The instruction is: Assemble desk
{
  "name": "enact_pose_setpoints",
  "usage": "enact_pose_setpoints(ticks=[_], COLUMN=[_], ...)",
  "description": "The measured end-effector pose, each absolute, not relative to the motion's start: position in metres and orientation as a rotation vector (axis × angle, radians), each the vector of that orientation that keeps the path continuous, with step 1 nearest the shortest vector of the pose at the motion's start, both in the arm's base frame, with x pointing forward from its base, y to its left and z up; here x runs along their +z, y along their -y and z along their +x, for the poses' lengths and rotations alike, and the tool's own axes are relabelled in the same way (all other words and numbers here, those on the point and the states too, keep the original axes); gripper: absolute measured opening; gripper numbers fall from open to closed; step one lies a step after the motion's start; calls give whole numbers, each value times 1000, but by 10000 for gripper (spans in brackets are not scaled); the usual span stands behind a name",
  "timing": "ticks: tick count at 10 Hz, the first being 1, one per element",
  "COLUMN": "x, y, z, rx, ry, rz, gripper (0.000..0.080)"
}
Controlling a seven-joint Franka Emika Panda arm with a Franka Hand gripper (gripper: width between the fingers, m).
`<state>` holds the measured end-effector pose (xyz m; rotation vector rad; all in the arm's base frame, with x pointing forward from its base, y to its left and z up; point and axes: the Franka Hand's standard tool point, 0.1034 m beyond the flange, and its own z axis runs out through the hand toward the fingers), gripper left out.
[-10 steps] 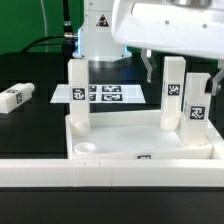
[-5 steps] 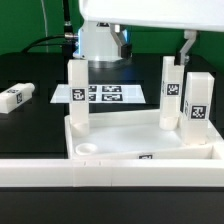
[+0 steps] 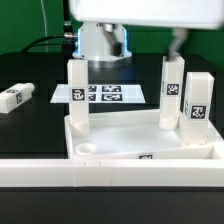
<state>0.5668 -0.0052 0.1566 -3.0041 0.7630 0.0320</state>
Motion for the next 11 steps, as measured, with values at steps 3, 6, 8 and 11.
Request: enact_pose_setpoints(ticks=[3,6,8,11], x=[156,155,154,136], y=[86,83,85,133], z=[530,530,528,479], rx=[42,46,50,108], ry=[-753,-760,-754,-783], rz=[-3005,-3004,-3005,-2994], gripper=[649,649,649,649])
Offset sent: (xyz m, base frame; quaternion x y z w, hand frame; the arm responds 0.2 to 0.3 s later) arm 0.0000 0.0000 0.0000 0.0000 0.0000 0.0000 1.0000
